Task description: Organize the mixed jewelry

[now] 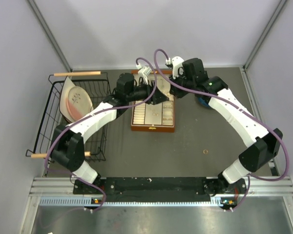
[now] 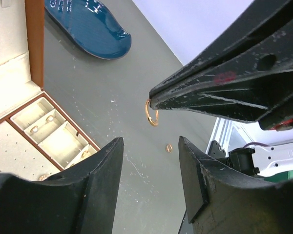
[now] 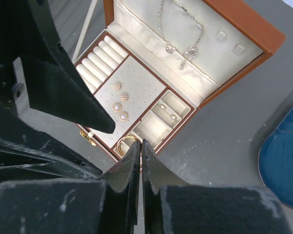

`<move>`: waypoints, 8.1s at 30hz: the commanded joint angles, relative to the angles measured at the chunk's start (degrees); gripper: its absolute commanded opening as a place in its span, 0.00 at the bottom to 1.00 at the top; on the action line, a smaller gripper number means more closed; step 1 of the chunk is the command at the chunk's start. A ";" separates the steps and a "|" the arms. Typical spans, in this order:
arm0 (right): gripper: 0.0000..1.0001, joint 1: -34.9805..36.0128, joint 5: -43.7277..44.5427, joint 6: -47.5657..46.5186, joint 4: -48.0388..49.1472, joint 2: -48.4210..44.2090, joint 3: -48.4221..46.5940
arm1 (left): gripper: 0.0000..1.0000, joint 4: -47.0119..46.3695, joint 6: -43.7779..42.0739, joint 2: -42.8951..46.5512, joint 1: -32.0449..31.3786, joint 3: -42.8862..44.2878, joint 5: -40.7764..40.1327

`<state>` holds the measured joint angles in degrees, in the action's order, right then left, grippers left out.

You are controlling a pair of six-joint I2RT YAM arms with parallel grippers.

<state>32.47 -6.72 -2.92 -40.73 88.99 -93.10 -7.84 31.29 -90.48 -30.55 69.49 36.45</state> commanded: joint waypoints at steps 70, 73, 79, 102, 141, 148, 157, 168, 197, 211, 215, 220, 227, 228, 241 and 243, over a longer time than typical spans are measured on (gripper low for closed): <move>0.46 0.85 -6.95 -5.70 1.36 -13.13 3.01 | 0.00 -0.69 -10.98 0.04 3.12 4.60 16.69; 0.46 -1.44 -14.25 -5.34 0.57 -14.11 3.63 | 0.00 -4.11 -11.08 0.30 4.70 4.33 22.95; 0.46 -1.97 -22.80 -6.66 -0.23 -14.72 5.82 | 0.00 -15.35 -5.81 1.97 5.50 1.96 34.03; 0.34 -1.97 -28.79 -5.52 0.48 -10.51 2.84 | 0.00 -21.78 -0.97 2.94 4.88 -1.29 35.80; 0.00 -1.97 -31.86 -4.82 0.30 -8.92 2.57 | 0.00 -25.21 1.58 2.76 4.09 -2.17 35.36; 0.00 -1.88 -24.58 -6.75 -0.40 -9.36 1.52 | 0.33 -18.46 -5.60 4.16 6.45 -3.05 32.20; 0.00 -1.53 -16.32 -14.39 -1.72 -5.76 -0.15 | 0.63 -12.83 -13.07 8.99 17.43 -7.71 32.90; 0.00 2.59 -10.34 -22.91 0.12 4.08 -3.93 | 0.61 -0.17 -25.57 14.10 27.89 -11.84 28.68; 0.00 12.01 -2.33 -29.42 12.87 32.12 -15.80 | 0.61 11.53 -32.35 24.38 44.25 -16.67 12.69; 0.00 12.62 -3.30 -31.27 12.87 35.37 -15.62 | 0.61 8.36 -28.74 23.59 48.83 -15.27 11.54; 0.00 12.80 -3.21 -31.62 12.87 36.34 -16.06 | 0.61 8.28 -28.65 23.68 49.44 -15.27 11.98; 0.00 12.88 -2.86 -32.59 13.04 37.22 -15.89 | 0.61 8.28 -28.65 23.42 50.14 -15.18 12.86; 0.00 12.97 -2.51 -33.38 12.96 37.40 -15.18 | 0.61 8.36 -28.13 22.80 50.76 -15.35 13.56; 0.00 12.97 -2.51 -33.47 12.87 37.22 -14.92 | 0.61 8.28 -28.04 22.71 50.85 -15.27 13.65; 0.00 13.06 -1.98 -34.35 13.22 35.02 -13.69 | 0.60 8.28 -27.33 21.92 51.55 -15.62 14.35; 0.00 13.15 -1.89 -34.35 13.22 34.41 -13.16 | 0.60 8.36 -27.25 21.83 51.64 -15.62 14.44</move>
<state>44.51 -8.60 -36.51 -28.71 125.36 -106.80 3.01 3.38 -68.14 20.45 53.08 49.65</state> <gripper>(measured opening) 0.009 0.600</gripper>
